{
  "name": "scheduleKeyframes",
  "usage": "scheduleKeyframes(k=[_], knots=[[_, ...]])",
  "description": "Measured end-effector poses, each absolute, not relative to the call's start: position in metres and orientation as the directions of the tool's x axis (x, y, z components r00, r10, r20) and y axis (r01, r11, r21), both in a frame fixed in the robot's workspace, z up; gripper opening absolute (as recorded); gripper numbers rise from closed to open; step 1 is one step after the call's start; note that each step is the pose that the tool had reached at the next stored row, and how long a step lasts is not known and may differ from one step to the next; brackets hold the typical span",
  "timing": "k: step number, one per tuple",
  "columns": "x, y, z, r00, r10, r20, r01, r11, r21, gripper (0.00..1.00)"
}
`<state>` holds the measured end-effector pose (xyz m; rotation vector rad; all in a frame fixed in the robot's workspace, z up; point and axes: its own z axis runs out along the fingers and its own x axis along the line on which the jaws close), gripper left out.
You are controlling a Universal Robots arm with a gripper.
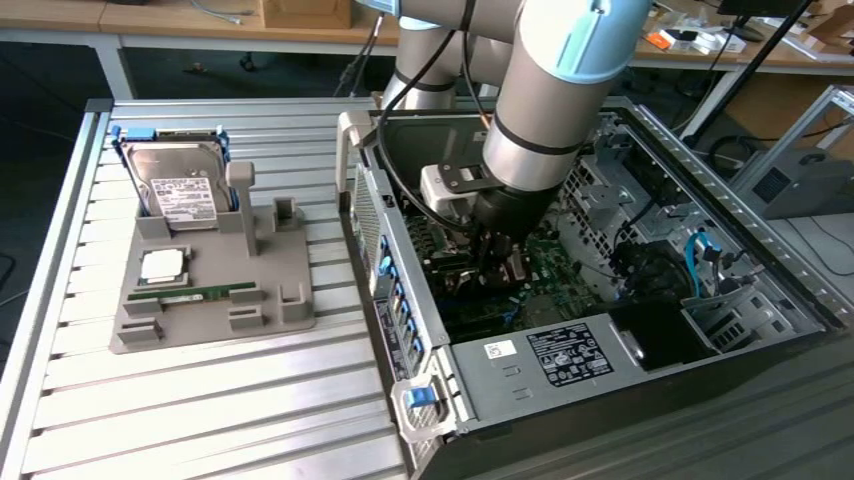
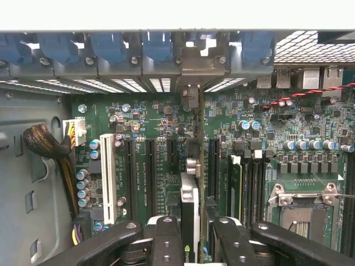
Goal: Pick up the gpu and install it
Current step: 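Insert the gpu into the slot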
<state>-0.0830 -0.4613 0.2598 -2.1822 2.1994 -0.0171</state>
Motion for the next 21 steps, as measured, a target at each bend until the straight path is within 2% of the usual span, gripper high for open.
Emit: scheduleKeyframes(k=[5, 6, 7, 15, 18, 19, 21], knots=[[-0.083, -0.461, 0.260, -0.007, -1.000, -0.023, -0.999, 0.008, -0.038, 0.28], [-0.083, -0.461, 0.260, -0.007, -1.000, -0.023, -0.999, 0.008, -0.038, 0.35], [-0.083, -0.461, 0.260, -0.007, -1.000, -0.023, -0.999, 0.008, -0.038, 0.35], [-0.083, -0.450, 0.302, -0.007, -1.000, -0.021, -0.999, 0.008, -0.039, 0.33], [-0.083, -0.448, 0.309, -0.007, -1.000, -0.021, -0.999, 0.008, -0.040, 0.14], [-0.083, -0.448, 0.309, -0.007, -1.000, -0.021, -0.999, 0.008, -0.040, 0.10], [-0.082, -0.448, 0.310, -0.006, -1.000, -0.021, -0.999, 0.007, -0.040, 0.10]])
